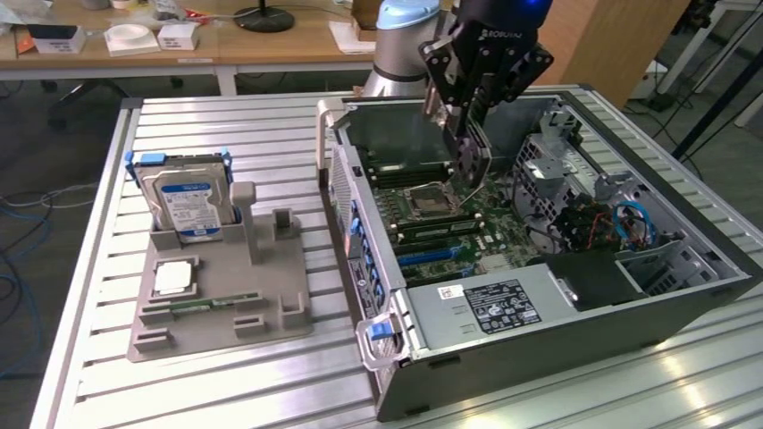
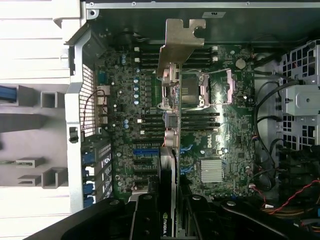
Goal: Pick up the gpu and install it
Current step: 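Pick up the gpu and move the gpu toward the slot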
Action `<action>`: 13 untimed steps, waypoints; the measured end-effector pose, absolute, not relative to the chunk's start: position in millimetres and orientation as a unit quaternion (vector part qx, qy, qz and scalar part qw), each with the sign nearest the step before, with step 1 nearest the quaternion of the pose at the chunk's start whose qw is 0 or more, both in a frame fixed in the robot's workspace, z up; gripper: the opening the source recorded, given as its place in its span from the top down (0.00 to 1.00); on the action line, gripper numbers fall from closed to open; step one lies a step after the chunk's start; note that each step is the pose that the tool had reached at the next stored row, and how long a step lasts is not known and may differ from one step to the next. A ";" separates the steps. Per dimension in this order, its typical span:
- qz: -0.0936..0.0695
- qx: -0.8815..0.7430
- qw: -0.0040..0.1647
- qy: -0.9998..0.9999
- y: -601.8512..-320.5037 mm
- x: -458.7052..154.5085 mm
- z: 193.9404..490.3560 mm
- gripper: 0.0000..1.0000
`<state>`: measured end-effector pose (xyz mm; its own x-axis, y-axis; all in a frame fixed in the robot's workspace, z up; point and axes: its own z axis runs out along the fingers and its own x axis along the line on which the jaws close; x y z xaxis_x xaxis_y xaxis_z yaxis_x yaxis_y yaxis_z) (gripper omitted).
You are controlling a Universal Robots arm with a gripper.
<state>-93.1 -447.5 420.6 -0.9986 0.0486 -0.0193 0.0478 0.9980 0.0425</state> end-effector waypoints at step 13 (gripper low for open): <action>0.021 0.023 0.010 0.999 -447.5 -81.1 420.4 0.74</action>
<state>-81.1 -447.5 420.4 -0.9987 0.0465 -0.0192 0.0457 0.9981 0.0425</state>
